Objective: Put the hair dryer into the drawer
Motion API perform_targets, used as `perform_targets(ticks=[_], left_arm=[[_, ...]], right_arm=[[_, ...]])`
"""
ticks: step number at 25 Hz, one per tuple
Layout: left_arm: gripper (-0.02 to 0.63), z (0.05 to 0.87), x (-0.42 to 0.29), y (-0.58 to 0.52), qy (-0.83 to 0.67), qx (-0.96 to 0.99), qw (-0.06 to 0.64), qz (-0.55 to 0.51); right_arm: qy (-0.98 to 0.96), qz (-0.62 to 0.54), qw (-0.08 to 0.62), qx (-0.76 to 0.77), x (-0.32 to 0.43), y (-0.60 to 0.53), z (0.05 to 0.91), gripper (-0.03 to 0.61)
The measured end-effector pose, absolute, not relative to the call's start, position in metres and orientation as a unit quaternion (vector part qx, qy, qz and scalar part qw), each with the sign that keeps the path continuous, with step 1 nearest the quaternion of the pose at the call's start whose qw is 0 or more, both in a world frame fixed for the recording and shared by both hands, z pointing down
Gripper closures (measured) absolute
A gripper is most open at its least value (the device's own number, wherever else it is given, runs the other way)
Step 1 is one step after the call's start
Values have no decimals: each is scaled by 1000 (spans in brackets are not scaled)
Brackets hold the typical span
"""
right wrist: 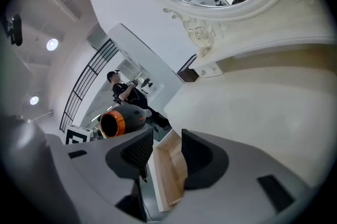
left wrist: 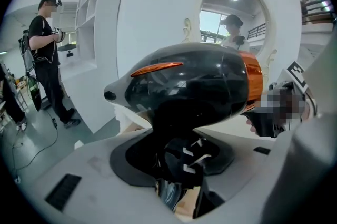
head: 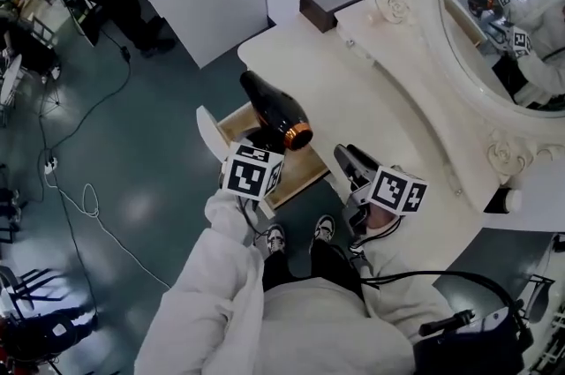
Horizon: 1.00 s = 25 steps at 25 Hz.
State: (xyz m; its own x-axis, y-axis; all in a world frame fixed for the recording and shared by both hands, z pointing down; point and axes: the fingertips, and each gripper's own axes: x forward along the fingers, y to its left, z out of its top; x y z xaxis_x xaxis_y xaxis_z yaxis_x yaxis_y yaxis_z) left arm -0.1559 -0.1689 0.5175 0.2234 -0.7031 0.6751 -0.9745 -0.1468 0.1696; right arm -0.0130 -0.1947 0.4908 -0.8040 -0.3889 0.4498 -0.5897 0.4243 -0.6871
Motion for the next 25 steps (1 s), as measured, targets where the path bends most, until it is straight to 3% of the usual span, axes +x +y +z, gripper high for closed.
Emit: perform_targets(ticks=[7, 18, 25], left_arm=[[430, 544, -189, -119, -510, 725, 231, 402], [430, 623, -188, -83, -380, 697, 243, 558], [430, 657, -176, -95, -296, 674, 204, 645]], right_arm=[[-841, 449, 120, 278, -41, -168, 488, 357], [-828, 451, 117, 313, -21, -165, 494, 357], [-812, 465, 112, 335, -5, -170, 508, 357]])
